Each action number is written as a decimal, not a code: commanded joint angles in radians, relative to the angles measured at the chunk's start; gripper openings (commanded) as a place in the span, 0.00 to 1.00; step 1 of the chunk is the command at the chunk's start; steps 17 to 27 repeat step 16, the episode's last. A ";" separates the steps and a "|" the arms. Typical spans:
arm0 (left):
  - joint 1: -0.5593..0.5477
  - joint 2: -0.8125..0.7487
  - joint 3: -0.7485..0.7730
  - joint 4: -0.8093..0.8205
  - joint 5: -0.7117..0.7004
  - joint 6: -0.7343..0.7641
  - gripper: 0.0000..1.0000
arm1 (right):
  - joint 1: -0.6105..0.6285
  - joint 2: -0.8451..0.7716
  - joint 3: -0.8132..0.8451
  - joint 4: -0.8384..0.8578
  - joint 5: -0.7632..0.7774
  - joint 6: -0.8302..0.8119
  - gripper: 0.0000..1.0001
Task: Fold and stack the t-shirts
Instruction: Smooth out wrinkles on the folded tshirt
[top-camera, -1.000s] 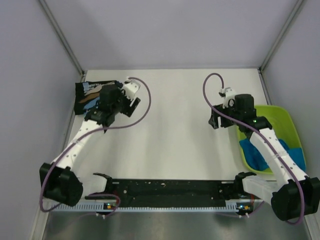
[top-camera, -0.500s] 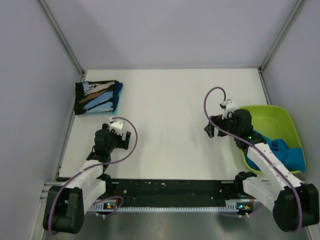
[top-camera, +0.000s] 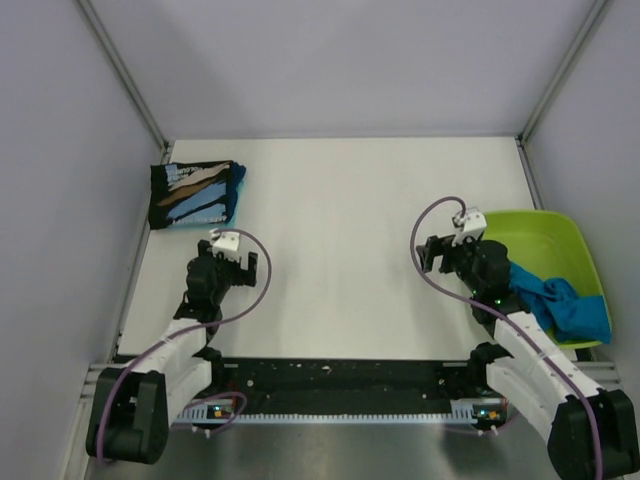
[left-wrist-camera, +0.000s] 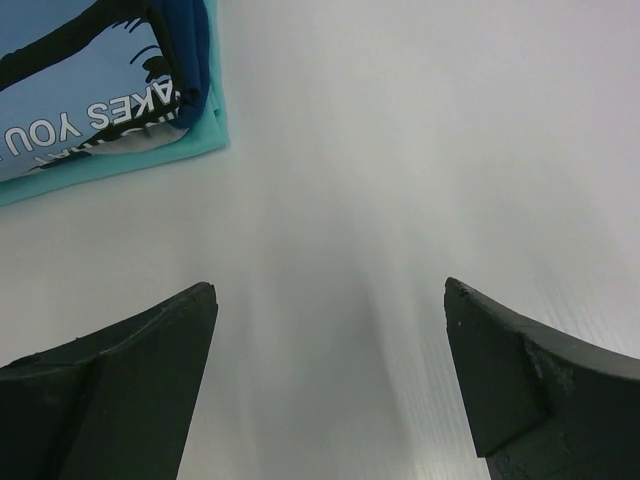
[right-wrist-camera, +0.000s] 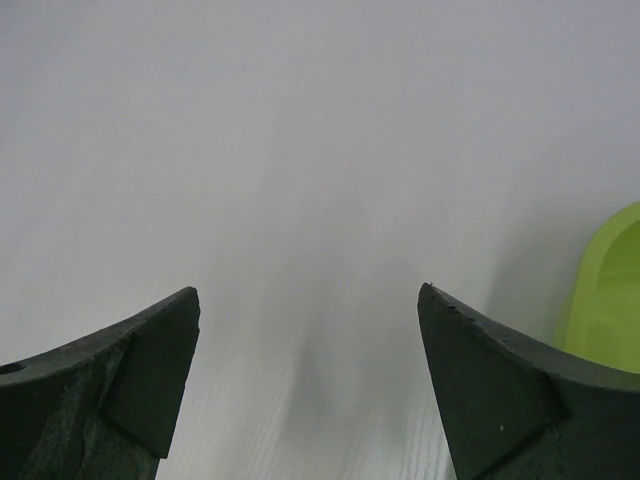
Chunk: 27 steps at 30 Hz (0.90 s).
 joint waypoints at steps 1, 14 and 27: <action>0.005 0.008 0.043 0.057 -0.028 -0.024 0.99 | -0.006 -0.009 -0.017 0.086 0.026 -0.031 0.89; 0.006 0.022 0.052 0.049 -0.025 -0.026 0.98 | -0.006 0.002 -0.020 0.086 0.046 -0.037 0.89; 0.006 0.032 0.063 0.042 -0.050 -0.035 0.99 | -0.006 0.002 -0.020 0.086 0.046 -0.035 0.89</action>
